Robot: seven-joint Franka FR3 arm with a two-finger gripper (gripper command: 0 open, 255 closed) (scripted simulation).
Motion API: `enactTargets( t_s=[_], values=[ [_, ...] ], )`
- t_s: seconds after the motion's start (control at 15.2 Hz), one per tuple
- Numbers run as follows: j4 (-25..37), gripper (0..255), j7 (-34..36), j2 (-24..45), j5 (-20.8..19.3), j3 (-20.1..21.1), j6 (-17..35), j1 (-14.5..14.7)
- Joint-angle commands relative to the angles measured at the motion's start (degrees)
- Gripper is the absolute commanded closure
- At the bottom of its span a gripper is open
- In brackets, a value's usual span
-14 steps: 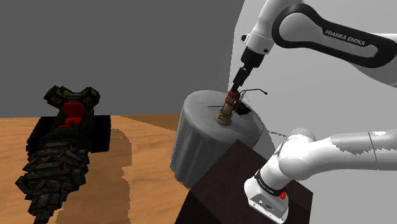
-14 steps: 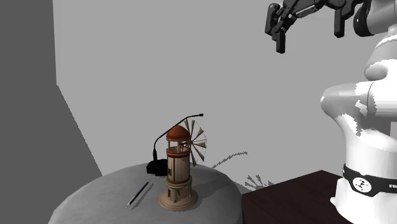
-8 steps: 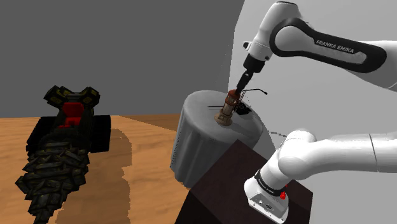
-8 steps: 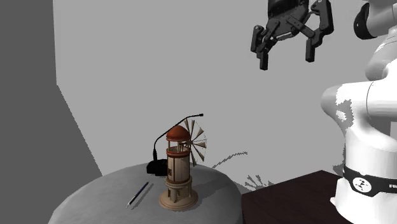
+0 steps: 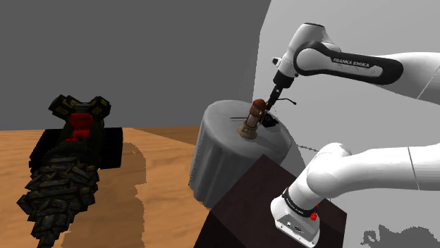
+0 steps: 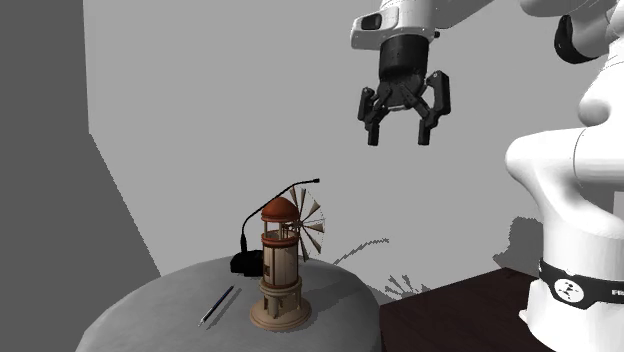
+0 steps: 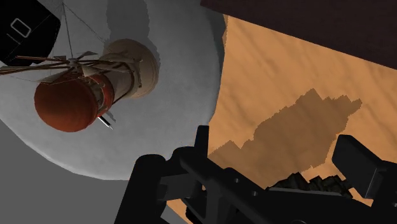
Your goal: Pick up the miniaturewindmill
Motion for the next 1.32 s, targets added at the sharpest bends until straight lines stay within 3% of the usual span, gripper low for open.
enactTargets(
  t_s=[0.0,0.73,0.99,1.25],
  values=[
    [-0.8,0,-3.1,1.4,-2.1,-2.6,2.8,-0.8],
    [1.7,0,-19.3,15.5,-8.8,-17.4,18.6,-2.3],
    [5.0,0,-26.3,23.1,-7.8,-23.3,24.5,-1.1],
    [9.4,0,-35.1,32.0,-2.9,-29.5,30.0,1.2]
  ],
)
